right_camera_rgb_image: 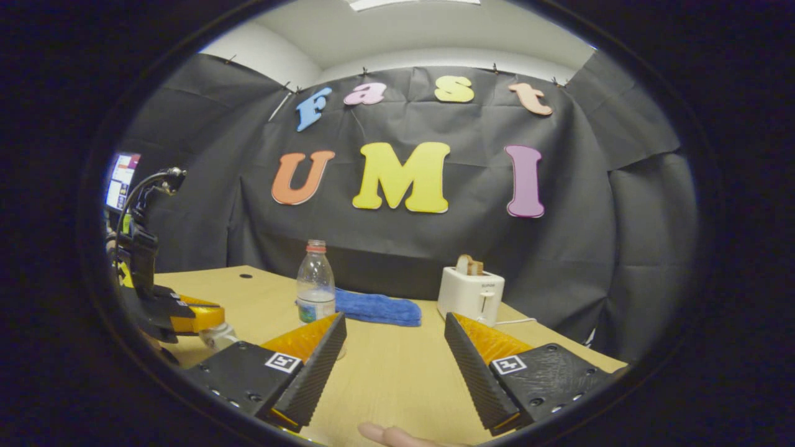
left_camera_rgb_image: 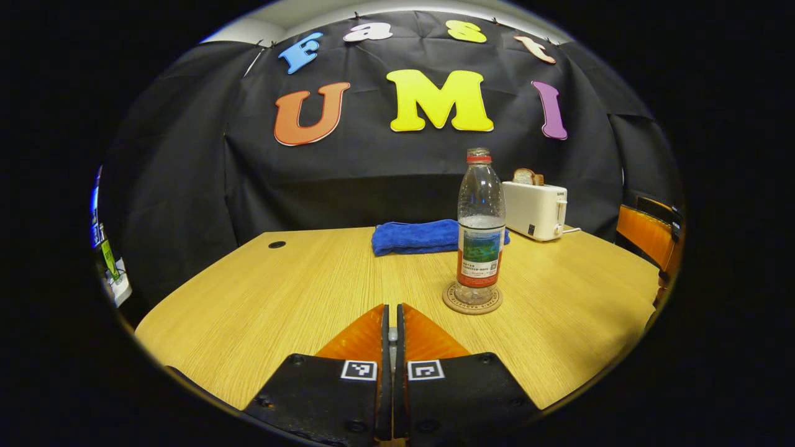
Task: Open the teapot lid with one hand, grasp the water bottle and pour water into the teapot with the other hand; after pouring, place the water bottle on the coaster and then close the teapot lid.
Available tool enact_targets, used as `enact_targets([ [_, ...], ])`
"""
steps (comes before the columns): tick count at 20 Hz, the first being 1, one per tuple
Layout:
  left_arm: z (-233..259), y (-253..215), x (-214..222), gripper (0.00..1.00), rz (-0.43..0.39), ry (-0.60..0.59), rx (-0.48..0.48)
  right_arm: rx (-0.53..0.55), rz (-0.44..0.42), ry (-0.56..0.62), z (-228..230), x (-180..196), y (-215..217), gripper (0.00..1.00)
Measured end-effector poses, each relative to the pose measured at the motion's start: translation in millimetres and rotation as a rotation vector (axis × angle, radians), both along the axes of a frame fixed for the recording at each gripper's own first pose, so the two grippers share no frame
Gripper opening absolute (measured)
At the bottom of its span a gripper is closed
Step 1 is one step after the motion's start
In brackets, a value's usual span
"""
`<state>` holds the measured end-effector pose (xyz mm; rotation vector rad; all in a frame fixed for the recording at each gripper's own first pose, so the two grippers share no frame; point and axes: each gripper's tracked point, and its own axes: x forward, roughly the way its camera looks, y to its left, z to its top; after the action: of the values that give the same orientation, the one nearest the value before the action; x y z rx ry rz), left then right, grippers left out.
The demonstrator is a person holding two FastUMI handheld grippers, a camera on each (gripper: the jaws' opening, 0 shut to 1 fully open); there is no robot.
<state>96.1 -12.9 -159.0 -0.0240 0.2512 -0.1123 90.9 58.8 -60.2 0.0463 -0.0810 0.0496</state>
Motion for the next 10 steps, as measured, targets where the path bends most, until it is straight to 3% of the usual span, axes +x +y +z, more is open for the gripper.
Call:
enact_targets([
  [3,1,-8,-2,0.07,-0.028,0.012,-0.033,-0.010,0.016,-0.006,7,-8,2,0.95],
  [5,3,-18,-6,0.33,-0.069,0.012,-0.052,-0.017,0.000,-0.011,9,-10,-3,0.98],
  [7,7,-15,-8,0.75,-0.049,0.004,-0.021,-0.024,-0.012,0.006,7,-10,-5,0.95],
  [8,12,-11,-8,0.89,-0.028,-0.009,0.000,-0.025,-0.011,0.012,8,-12,-4,0.95],
  [10,26,-6,-14,0.91,0.001,-0.030,0.009,-0.033,-0.009,0.014,13,-17,-4,0.98],
])
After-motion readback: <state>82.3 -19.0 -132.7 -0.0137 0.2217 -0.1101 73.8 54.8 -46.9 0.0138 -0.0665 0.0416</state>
